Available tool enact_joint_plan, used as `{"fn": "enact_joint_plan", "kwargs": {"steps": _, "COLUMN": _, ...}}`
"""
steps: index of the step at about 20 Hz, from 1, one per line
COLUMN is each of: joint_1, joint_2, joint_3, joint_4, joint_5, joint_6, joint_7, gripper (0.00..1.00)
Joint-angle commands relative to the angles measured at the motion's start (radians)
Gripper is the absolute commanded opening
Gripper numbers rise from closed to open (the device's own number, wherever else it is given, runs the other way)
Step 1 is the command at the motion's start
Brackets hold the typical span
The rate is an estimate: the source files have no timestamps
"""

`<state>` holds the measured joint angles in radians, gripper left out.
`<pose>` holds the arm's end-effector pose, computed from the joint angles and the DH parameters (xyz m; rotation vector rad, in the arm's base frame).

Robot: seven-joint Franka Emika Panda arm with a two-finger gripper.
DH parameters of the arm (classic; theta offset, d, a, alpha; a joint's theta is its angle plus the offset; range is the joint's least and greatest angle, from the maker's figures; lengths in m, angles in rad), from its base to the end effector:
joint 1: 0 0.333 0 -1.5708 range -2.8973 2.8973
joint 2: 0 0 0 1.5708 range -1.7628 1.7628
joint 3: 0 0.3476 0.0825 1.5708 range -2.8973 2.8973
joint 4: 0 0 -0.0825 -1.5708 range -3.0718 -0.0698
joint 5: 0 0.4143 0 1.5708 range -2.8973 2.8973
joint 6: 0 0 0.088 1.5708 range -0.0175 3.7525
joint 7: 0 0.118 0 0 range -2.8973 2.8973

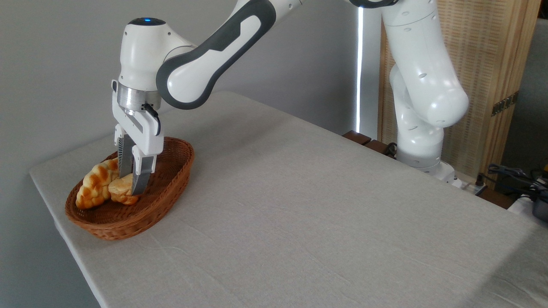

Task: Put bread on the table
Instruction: 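Close the gripper on the round bread roll and lift it, then carry the roll out of the basket and lower it onto the table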

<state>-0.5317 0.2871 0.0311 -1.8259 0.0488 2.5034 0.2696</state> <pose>0.6144 -0.3381 0.4243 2.8335 -1.2091 0.6131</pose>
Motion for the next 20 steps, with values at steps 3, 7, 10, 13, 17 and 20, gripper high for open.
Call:
{"fn": "enact_joint_plan", "kwargs": {"steps": 3, "joint_1": -0.002, "joint_2": -0.009, "joint_3": 0.000, "joint_4": 0.005, "joint_5": 0.019, "joint_6": 0.005, "joint_7": -0.010, "gripper": 0.52}}
{"fn": "enact_joint_plan", "kwargs": {"steps": 7, "joint_1": 0.001, "joint_2": -0.058, "joint_3": 0.000, "joint_4": -0.004, "joint_5": 0.017, "joint_6": -0.012, "joint_7": -0.016, "gripper": 0.52}}
{"fn": "enact_joint_plan", "kwargs": {"steps": 10, "joint_1": 0.006, "joint_2": -0.103, "joint_3": 0.001, "joint_4": -0.007, "joint_5": 0.016, "joint_6": -0.063, "joint_7": -0.020, "gripper": 0.52}}
{"fn": "enact_joint_plan", "kwargs": {"steps": 13, "joint_1": 0.009, "joint_2": -0.150, "joint_3": 0.004, "joint_4": -0.015, "joint_5": 0.016, "joint_6": -0.124, "joint_7": -0.018, "gripper": 0.52}}
{"fn": "enact_joint_plan", "kwargs": {"steps": 17, "joint_1": 0.030, "joint_2": -0.241, "joint_3": 0.016, "joint_4": -0.050, "joint_5": 0.016, "joint_6": -0.228, "joint_7": -0.017, "gripper": 0.52}}
{"fn": "enact_joint_plan", "kwargs": {"steps": 20, "joint_1": 0.076, "joint_2": -0.308, "joint_3": 0.016, "joint_4": -0.123, "joint_5": 0.016, "joint_6": -0.261, "joint_7": -0.004, "gripper": 0.54}}
